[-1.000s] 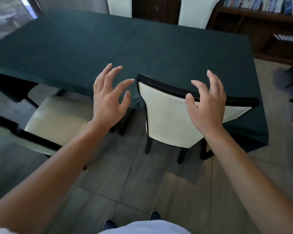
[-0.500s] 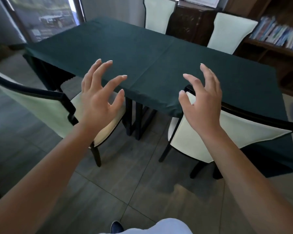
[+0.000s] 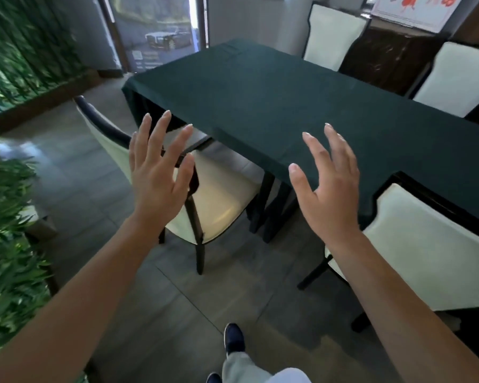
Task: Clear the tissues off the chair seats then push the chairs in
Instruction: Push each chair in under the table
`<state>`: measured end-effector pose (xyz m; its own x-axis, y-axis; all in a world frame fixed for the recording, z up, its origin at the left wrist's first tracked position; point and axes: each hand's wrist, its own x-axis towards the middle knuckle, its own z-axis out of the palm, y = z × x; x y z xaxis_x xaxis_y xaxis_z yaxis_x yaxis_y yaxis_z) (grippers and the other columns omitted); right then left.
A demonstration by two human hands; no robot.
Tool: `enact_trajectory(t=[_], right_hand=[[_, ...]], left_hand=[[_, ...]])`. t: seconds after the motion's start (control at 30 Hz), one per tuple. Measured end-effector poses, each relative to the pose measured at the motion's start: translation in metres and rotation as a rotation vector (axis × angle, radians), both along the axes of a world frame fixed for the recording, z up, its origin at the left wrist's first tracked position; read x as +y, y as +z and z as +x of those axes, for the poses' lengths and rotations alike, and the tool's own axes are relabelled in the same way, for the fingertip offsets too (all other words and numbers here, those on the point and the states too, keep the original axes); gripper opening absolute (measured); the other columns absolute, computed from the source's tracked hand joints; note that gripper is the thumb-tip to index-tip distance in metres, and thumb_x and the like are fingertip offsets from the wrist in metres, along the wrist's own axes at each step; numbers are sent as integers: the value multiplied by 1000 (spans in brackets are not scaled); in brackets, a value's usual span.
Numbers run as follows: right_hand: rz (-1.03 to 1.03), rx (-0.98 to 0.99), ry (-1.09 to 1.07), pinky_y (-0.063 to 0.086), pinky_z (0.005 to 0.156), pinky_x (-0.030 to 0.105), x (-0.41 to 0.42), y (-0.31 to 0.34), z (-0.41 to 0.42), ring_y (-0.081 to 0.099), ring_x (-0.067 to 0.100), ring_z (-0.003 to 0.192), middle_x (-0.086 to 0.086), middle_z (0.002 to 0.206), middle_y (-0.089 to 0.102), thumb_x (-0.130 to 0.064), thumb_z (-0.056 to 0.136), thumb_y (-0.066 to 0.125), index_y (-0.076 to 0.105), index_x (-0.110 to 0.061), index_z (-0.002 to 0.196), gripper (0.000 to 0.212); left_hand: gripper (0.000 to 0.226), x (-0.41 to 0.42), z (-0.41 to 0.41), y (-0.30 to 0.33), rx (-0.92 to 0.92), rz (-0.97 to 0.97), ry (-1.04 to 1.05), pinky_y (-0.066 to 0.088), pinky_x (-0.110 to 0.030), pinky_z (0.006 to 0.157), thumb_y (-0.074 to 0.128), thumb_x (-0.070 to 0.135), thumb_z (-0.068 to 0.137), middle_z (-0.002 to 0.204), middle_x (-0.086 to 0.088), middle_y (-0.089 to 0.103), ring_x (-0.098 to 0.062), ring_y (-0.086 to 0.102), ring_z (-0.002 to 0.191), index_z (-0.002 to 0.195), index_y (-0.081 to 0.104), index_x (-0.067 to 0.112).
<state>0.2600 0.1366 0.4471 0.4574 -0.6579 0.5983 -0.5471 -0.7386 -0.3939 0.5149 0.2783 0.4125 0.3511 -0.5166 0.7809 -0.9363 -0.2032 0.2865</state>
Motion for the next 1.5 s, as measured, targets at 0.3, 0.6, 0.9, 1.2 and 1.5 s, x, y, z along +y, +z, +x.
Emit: enact_trajectory(t=[0.3, 0.6, 0.9, 1.2, 1.5], right_hand=[[16, -92, 218, 28, 123, 55, -36, 6, 138, 27, 30, 154, 6, 166, 33, -44, 105, 50, 55, -29, 148, 46], [17, -87, 283, 26, 123, 52, -36, 4, 225, 26, 27, 154, 5, 167, 32, -43, 105, 51, 53, -30, 149, 46], [3, -121, 179, 27, 123, 51, 3, -1, 342, 30, 31, 153, 10, 164, 37, -42, 102, 49, 55, -24, 148, 50], [43, -54, -2, 24, 125, 51, 12, -5, 385, 25, 27, 156, 6, 167, 32, -45, 103, 46, 52, -27, 151, 51], [25, -27, -162, 23, 125, 51, -45, 16, 395, 21, 26, 157, 4, 169, 28, -46, 105, 47, 48, -31, 153, 50]], left_hand=[[40, 16, 94, 25, -115, 48, 221, 27, -55, 122, 46, 34, 109, 161, -10, 40, -37, 27, 153, 145, 57, 20], [42, 28, 170, 21, -56, 69, 324, 12, -38, 128, 41, 38, 109, 162, -8, 38, -32, 23, 155, 143, 59, 21], [40, 9, 288, 22, -23, 85, 142, 27, -60, 120, 47, 34, 106, 164, -9, 36, -34, 21, 156, 142, 60, 21], [41, -27, 373, 20, -20, 31, -38, 26, -62, 120, 50, 32, 107, 163, -11, 37, -38, 23, 155, 145, 56, 20], [40, -95, 399, 9, -12, 44, -174, 27, -58, 122, 53, 31, 105, 163, -8, 37, -34, 24, 156, 144, 58, 21]])
